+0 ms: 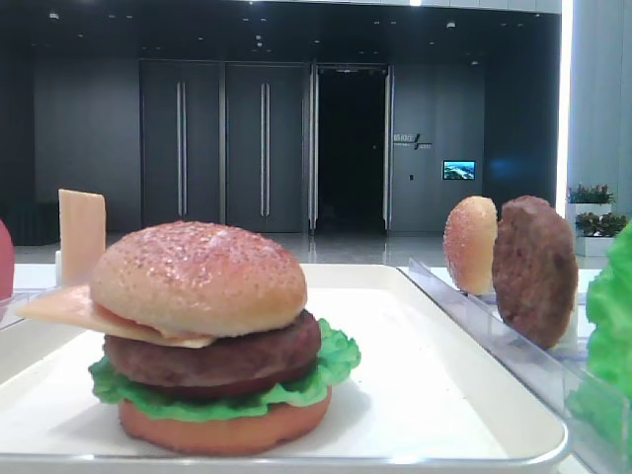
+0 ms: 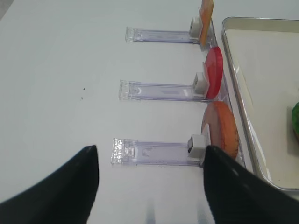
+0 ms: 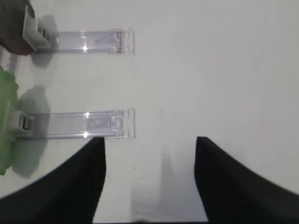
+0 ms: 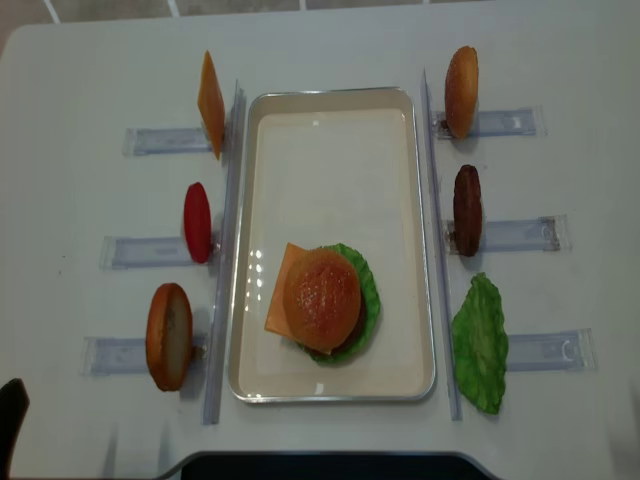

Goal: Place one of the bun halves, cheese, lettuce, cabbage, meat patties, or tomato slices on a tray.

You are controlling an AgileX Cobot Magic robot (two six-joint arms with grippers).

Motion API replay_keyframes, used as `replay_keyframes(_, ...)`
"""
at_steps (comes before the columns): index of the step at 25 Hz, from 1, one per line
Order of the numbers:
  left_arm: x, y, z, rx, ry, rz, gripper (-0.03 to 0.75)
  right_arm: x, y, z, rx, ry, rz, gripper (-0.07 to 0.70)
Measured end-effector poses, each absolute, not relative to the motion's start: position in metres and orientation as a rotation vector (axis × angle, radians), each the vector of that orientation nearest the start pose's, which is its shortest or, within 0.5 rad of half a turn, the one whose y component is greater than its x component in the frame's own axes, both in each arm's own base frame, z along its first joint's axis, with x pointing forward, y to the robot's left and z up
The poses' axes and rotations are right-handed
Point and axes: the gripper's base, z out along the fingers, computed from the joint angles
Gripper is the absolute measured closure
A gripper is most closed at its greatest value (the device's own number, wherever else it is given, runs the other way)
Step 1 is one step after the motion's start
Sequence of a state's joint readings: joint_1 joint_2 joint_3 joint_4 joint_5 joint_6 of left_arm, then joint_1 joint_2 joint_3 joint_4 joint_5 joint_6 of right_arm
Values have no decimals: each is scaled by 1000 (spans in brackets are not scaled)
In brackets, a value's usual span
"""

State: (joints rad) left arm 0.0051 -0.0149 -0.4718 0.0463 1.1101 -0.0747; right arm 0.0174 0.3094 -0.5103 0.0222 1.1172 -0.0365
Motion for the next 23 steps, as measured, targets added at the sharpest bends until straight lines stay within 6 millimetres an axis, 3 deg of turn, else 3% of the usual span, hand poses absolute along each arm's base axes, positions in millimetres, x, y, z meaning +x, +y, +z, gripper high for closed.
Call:
replay_keyframes(9,-6,4,265,-86,2104,15,181,-8,2,271,-59,2119,15,202)
replay_keyframes(23,-6,4,265,-86,2104,15,181,-9,2,271,-59,2113,15,202)
